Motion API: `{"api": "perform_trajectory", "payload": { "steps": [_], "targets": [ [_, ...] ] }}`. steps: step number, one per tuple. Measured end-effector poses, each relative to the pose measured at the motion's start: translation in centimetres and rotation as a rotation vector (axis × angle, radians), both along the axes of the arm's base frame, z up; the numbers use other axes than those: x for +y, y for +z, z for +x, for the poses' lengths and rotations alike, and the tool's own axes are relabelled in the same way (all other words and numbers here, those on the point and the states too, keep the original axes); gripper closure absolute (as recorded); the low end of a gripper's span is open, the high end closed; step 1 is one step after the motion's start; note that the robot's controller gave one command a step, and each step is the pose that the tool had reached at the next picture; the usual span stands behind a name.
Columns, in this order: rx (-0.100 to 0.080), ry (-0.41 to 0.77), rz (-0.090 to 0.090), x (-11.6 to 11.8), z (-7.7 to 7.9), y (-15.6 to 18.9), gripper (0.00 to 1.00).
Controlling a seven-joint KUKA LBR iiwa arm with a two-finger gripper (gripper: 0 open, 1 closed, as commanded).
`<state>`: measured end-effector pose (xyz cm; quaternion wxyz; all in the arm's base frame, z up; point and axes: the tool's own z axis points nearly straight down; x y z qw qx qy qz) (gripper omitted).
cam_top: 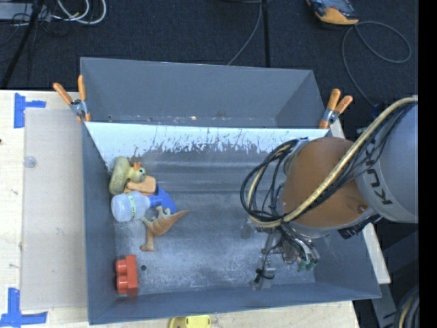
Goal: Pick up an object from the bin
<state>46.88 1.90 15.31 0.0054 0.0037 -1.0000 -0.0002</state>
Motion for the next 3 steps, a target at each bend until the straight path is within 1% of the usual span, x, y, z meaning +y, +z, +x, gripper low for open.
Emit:
{"api": "perform_trajectory", "payload": {
  "steps": [1, 2, 3],
  "targets": [
    [-0.008, -0.001, 0.0, 0.0, 0.2, 0.4, 0.0],
    [-0.005, 0.072, 0.001, 8.4, 1.7, -1.7, 0.0],
    [-0.002, 0.168, 0.002, 3.9, 1.0, -0.9, 0.0]
  ]
}}
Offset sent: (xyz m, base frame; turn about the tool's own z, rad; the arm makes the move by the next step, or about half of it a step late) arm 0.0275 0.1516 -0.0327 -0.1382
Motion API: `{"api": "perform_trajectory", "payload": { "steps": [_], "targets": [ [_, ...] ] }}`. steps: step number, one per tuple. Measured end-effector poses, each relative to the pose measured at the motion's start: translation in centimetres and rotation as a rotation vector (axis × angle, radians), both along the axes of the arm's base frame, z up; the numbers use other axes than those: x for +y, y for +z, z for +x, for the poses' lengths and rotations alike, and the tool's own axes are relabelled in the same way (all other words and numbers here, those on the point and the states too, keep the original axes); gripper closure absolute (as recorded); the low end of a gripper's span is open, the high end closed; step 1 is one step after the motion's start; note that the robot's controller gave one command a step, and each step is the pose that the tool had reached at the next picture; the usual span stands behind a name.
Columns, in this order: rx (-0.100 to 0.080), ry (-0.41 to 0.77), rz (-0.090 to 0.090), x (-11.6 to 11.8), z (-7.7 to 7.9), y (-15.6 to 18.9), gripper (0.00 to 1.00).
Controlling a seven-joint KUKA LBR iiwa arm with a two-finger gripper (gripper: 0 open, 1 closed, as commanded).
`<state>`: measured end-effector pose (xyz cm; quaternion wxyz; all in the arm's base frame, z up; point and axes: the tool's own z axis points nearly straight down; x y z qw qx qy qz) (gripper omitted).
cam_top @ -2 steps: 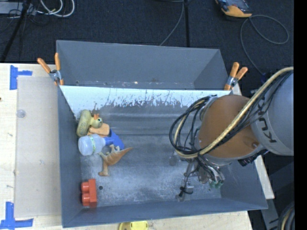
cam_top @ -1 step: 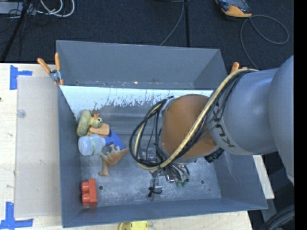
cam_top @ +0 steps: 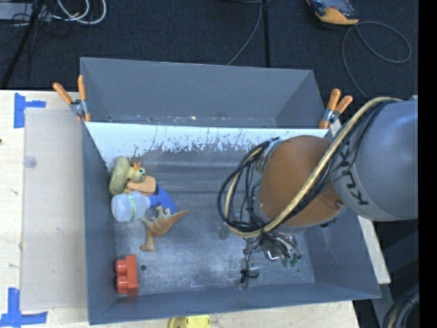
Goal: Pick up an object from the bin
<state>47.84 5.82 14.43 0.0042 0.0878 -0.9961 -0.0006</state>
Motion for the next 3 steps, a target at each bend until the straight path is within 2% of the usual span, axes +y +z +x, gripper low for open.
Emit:
{"api": "perform_trajectory", "payload": {
  "steps": [1, 2, 3],
  "targets": [
    [-0.004, 0.029, 0.0, 5.7, 7.3, -2.4, 0.0],
    [-0.003, 0.089, 0.001, 12.9, 3.0, -6.8, 0.0],
    [-0.009, 0.58, 0.005, 11.6, 9.3, -7.3, 1.0]
  ]
}}
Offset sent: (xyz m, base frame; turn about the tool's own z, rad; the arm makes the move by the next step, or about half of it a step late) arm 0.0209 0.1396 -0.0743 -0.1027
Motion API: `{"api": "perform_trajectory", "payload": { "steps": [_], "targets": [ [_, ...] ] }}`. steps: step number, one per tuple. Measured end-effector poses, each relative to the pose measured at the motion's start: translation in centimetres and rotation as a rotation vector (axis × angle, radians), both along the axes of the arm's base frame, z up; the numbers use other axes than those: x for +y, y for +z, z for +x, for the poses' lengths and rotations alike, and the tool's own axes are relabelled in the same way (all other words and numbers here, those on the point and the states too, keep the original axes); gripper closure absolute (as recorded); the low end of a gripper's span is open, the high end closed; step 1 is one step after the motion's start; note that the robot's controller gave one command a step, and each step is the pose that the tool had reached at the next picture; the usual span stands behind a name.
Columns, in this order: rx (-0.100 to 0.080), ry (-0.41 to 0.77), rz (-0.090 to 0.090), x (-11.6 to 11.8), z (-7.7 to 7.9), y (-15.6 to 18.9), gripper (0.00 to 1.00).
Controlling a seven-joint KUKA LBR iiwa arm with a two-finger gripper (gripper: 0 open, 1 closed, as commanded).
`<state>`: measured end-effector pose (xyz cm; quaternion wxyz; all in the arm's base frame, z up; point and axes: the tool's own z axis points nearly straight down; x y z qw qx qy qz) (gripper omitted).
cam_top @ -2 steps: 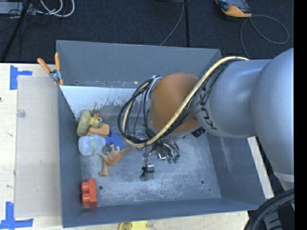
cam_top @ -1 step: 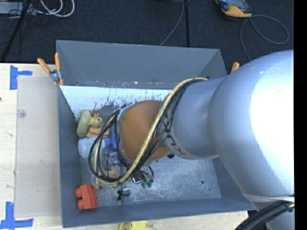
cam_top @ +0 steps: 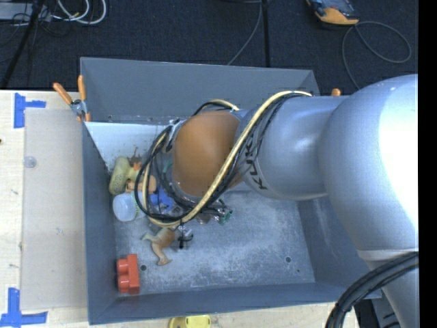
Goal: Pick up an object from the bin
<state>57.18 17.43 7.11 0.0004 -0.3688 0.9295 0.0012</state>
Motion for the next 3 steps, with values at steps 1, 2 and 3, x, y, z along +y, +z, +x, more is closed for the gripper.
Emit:
{"api": "perform_trajectory", "payload": {
  "steps": [1, 2, 3],
  "targets": [
    [0.0, 0.0, 0.0, 0.0, 0.0, 0.0, 1.0],
    [0.005, 0.0, -0.002, 0.0, -0.2, 0.3, 1.0],
    [0.015, -0.001, -0.004, 0.0, -0.5, 2.3, 1.0]
  ]
}}
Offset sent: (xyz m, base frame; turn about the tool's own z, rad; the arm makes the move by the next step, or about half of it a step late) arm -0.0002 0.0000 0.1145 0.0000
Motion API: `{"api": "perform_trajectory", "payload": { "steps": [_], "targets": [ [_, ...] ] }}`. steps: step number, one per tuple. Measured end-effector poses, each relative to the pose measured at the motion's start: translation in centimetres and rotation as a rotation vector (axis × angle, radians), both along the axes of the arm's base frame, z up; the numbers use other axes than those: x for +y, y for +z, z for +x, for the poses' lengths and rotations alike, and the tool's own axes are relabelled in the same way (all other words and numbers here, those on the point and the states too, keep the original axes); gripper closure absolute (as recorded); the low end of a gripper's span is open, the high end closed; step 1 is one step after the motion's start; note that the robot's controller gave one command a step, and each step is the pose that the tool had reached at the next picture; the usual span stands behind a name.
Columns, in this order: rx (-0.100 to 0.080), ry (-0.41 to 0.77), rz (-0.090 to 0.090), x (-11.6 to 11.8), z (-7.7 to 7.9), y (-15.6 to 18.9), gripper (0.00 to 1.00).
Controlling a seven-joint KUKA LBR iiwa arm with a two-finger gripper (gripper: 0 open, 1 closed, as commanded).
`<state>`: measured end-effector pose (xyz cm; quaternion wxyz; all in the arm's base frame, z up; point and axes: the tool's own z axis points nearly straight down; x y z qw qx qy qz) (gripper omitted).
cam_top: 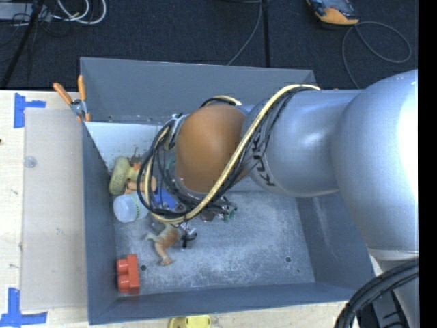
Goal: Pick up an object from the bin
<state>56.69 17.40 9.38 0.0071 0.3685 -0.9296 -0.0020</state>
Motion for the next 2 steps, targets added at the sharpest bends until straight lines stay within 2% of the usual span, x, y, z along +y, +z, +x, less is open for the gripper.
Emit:
{"api": "perform_trajectory", "payload": {
  "steps": [2],
  "targets": [
    [-0.01, -0.001, 0.003, 0.1, 0.3, 3.7, 1.0]
  ]
}}
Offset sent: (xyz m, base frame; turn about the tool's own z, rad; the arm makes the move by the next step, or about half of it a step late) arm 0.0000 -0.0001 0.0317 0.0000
